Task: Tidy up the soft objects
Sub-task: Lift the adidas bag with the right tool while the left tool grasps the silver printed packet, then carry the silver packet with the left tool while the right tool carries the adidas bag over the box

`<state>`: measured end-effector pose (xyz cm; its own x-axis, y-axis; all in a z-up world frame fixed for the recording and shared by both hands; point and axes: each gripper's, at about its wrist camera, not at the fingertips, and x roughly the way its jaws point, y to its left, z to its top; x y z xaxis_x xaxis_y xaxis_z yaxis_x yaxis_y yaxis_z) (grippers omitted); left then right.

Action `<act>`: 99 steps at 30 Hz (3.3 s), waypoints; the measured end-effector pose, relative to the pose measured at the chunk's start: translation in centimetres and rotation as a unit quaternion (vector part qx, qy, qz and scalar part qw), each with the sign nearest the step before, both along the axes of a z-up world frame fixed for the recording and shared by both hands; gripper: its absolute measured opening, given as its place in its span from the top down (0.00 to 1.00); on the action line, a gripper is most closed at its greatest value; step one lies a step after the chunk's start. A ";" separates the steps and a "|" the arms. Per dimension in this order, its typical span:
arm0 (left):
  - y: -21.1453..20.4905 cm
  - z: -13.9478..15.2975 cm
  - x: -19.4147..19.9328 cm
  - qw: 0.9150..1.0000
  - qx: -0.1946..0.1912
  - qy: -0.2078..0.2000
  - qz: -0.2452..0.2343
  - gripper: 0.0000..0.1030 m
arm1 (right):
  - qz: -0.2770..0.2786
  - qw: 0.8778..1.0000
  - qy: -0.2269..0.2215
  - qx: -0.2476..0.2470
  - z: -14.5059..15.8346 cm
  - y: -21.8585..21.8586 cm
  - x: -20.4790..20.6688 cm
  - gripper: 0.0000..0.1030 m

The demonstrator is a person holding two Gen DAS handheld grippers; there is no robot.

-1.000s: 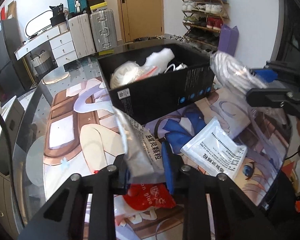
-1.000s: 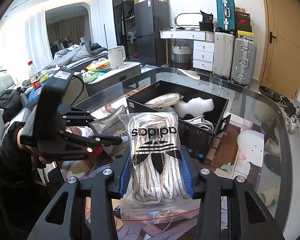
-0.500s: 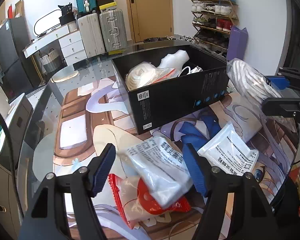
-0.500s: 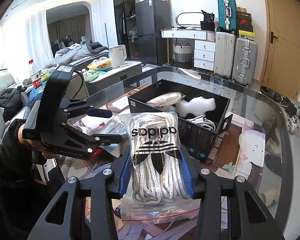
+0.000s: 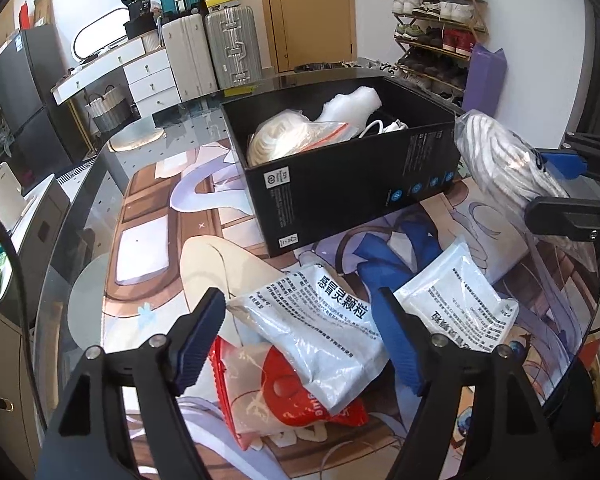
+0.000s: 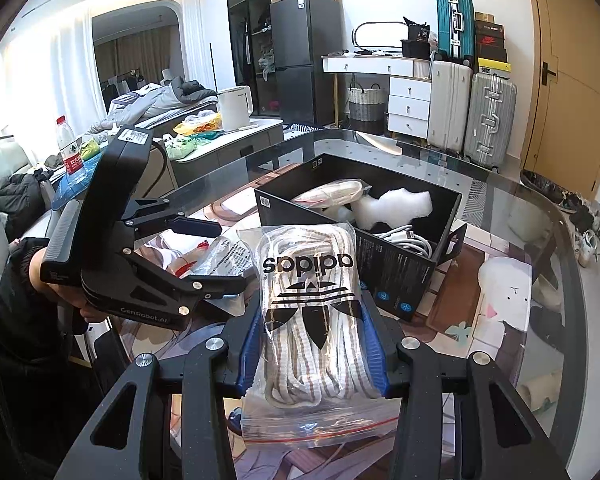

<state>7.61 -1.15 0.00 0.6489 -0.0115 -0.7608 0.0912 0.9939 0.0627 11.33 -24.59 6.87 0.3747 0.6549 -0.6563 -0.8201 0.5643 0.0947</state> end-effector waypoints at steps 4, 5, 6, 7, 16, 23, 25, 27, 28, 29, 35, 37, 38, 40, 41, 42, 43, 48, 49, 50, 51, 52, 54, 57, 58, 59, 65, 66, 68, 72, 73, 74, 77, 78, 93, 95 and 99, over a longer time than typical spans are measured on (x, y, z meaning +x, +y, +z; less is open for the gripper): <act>0.0 -0.2 0.4 1.000 -0.007 0.002 0.004 0.24 | -0.002 1.000 0.001 -0.001 -0.1 0.1 0.0 0.56; -0.1 -0.2 0.6 1.000 -0.008 0.001 0.003 0.24 | -0.001 1.000 0.001 -0.001 -0.1 0.1 0.0 0.56; -0.1 -0.2 0.9 1.000 -0.009 0.000 0.001 0.24 | -0.001 1.000 0.001 0.000 -0.1 0.1 0.0 0.56; -0.2 -0.2 1.0 1.000 -0.010 -0.001 -0.001 0.24 | -0.001 1.000 0.001 -0.001 -0.1 0.1 0.1 0.56; -0.7 -0.9 1.6 1.000 0.012 0.012 0.009 0.24 | -0.005 1.000 0.001 0.000 -0.1 -0.1 0.2 0.56; -0.5 -1.3 1.1 1.000 -0.019 0.022 -0.007 0.53 | -0.006 1.000 0.000 0.000 0.0 -0.2 0.2 0.56; -0.6 -1.1 0.7 1.000 -0.014 0.016 -0.013 0.59 | -0.007 1.000 -0.001 0.001 0.0 -0.2 0.2 0.56; -0.4 -0.7 0.3 1.000 -0.019 0.009 -0.014 0.65 | -0.008 1.000 -0.002 0.002 0.1 -0.4 0.2 0.56; -0.3 -0.5 0.2 1.000 -0.021 0.006 -0.015 0.67 | -0.008 1.000 -0.003 0.003 0.2 -0.5 0.1 0.56; -0.2 -0.2 0.0 1.000 -0.024 0.002 -0.016 0.70 | -0.009 1.000 -0.004 0.005 0.3 -0.5 0.2 0.56; -0.1 0.3 -0.8 0.999 -0.022 -0.008 -0.026 0.77 | -0.009 1.000 -0.006 0.006 0.5 -0.6 0.1 0.56; 0.0 0.5 -0.9 0.999 -0.025 -0.011 -0.030 0.79 | -0.008 1.000 -0.007 0.006 0.7 -0.6 0.1 0.56; 0.0 0.7 -1.0 0.999 -0.026 -0.013 -0.031 0.81 | -0.008 1.000 -0.008 0.007 0.7 -0.6 0.1 0.56; 0.0 1.2 -1.2 0.999 -0.028 -0.020 -0.033 0.84 | -0.008 1.000 -0.010 0.008 0.8 -0.8 0.1 0.56; 0.0 1.4 -1.3 0.999 -0.028 -0.022 -0.034 0.88 | -0.008 1.000 -0.010 0.009 0.9 -0.7 0.2 0.56; 0.0 1.5 -1.3 0.999 -0.028 -0.024 -0.035 0.89 | -0.009 1.000 -0.009 0.009 0.9 -0.8 0.2 0.56; 0.1 1.4 -1.3 0.999 -0.028 -0.024 -0.035 0.90 | -0.009 1.000 -0.010 0.008 0.8 -0.6 0.2 0.56; 0.3 0.7 -1.0 0.999 -0.031 -0.016 -0.037 0.90 | -0.008 1.000 -0.010 0.007 0.7 -0.5 0.1 0.56; 0.3 0.6 -1.0 0.999 -0.032 -0.016 -0.036 0.90 | -0.007 1.000 -0.010 0.007 0.7 -0.5 0.0 0.56; 0.4 0.6 -1.1 0.999 -0.036 -0.018 -0.036 0.90 | -0.007 1.000 -0.010 0.006 0.7 -0.5 0.0 0.56; 0.5 0.6 -1.2 0.998 -0.037 -0.021 -0.037 0.91 | -0.006 1.000 -0.010 0.006 0.7 -0.5 0.0 0.56; 0.5 0.9 -1.3 0.998 -0.037 -0.026 -0.039 0.94 | -0.007 1.000 -0.010 0.007 0.7 -0.6 0.0 0.56; 0.4 1.3 -1.7 0.998 -0.038 -0.036 -0.041 0.97 | -0.008 1.000 -0.010 0.008 0.8 -0.5 0.0 0.56; 0.2 2.0 -2.0 0.997 -0.039 -0.047 -0.044 0.97 | -0.010 1.000 -0.012 0.011 0.9 -0.7 0.1 0.56; 0.3 2.2 -2.1 0.997 -0.041 -0.050 -0.044 0.97 | -0.011 1.000 -0.013 0.012 0.9 -0.7 0.1 0.56; 0.3 2.4 -2.2 0.997 -0.042 -0.052 -0.044 0.97 | -0.011 1.000 -0.013 0.012 1.0 -0.7 0.1 0.56; 0.7 4.0 -2.8 0.995 -0.057 -0.070 -0.046 0.97 | -0.016 1.000 -0.020 0.016 1.2 -1.0 0.0 0.56; 0.8 4.4 -2.9 0.994 -0.061 -0.074 -0.047 0.97 | -0.018 0.999 -0.021 0.016 1.1 -1.0 0.0 0.56; 1.0 5.0 -3.0 0.993 -0.068 -0.081 -0.046 0.97 | -0.023 0.999 -0.023 0.018 1.2 -1.0 0.0 0.56; 1.6 6.1 -2.8 0.991 -0.083 -0.093 -0.044 0.97 | -0.037 0.999 -0.026 0.019 1.6 -0.8 0.3 0.56; 1.7 6.4 -2.7 0.991 -0.085 -0.096 -0.043 0.97 | -0.041 0.999 -0.027 0.019 1.6 -0.7 0.5 0.56; 1.9 6.7 -2.5 0.990 -0.089 -0.100 -0.041 0.97 | -0.045 0.998 -0.027 0.018 1.7 -0.6 0.7 0.56; 2.0 7.6 -1.9 0.989 -0.093 -0.109 -0.041 0.97 | -0.060 0.998 -0.027 0.016 1.8 -0.2 1.6 0.56; 2.0 7.8 -1.7 0.989 -0.093 -0.112 -0.040 0.97 | -0.064 0.997 -0.027 0.015 1.9 -0.1 1.8 0.56; 2.1 8.4 3.6 0.988 -0.095 -0.119 -0.030 0.97 | -0.103 0.994 -0.016 0.011 2.1 1.8 6.5 0.57; 2.0 8.2 4.3 0.989 -0.086 -0.118 -0.027 0.97 | -0.103 0.995 -0.014 0.008 2.0 2.1 7.2 0.57; 1.8 7.7 5.8 0.991 -0.074 -0.114 -0.021 0.97 | -0.101 0.995 -0.011 0.005 1.7 2.6 8.3 0.57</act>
